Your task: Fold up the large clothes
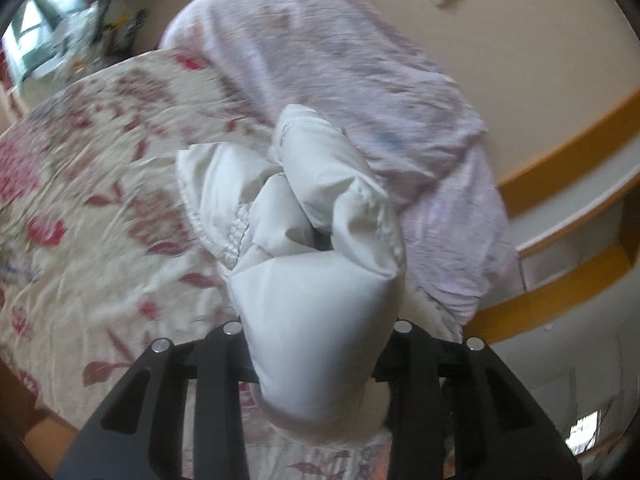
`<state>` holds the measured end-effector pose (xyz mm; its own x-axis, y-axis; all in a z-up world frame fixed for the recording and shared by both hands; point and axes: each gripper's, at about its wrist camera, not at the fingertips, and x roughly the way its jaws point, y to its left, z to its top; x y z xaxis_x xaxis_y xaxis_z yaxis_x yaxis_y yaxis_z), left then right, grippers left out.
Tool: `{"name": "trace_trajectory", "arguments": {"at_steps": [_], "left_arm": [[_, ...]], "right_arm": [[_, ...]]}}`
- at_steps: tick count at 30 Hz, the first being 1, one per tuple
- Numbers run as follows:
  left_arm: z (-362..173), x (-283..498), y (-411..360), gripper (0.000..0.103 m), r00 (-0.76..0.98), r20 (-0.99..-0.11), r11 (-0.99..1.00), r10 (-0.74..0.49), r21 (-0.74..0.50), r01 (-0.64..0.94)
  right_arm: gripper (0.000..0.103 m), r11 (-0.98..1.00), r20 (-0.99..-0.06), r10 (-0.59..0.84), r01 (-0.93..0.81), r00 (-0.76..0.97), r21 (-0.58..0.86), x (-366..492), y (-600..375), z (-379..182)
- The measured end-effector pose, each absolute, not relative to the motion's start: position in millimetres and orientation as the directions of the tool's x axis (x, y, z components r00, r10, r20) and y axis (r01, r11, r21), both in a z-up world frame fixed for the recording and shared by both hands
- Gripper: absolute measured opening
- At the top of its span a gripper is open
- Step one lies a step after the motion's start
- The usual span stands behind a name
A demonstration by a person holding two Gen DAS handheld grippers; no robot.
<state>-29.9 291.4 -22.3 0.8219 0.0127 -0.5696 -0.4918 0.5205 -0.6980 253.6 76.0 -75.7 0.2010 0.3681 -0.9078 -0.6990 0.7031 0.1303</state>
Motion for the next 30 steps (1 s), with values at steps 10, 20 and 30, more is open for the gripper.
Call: {"name": "trace_trajectory", "arguments": {"at_steps": [10, 20, 30], "left_arm": [[30.2, 15.0, 237.7, 0.034, 0.876, -0.473, 0.695, -0.091, -0.66, -0.284], [59.4, 53.1, 187.8, 0.036, 0.873, -0.465, 0.775, -0.147, -0.603, -0.19], [68.6, 84.0, 145.2, 0.038, 0.857, -0.472, 0.809, -0.206, -0.575, -0.122]], "right_arm": [[0.04, 0.691, -0.879, 0.465, -0.662, 0.101, 0.289, 266.3, 61.8, -82.3], [0.04, 0.696, -0.86, 0.51, -0.584, -0.007, 0.418, 287.1, 25.3, -65.7], [0.04, 0.735, -0.857, 0.515, -0.527, 0.025, 0.426, 298.4, -33.9, -62.9]]}}
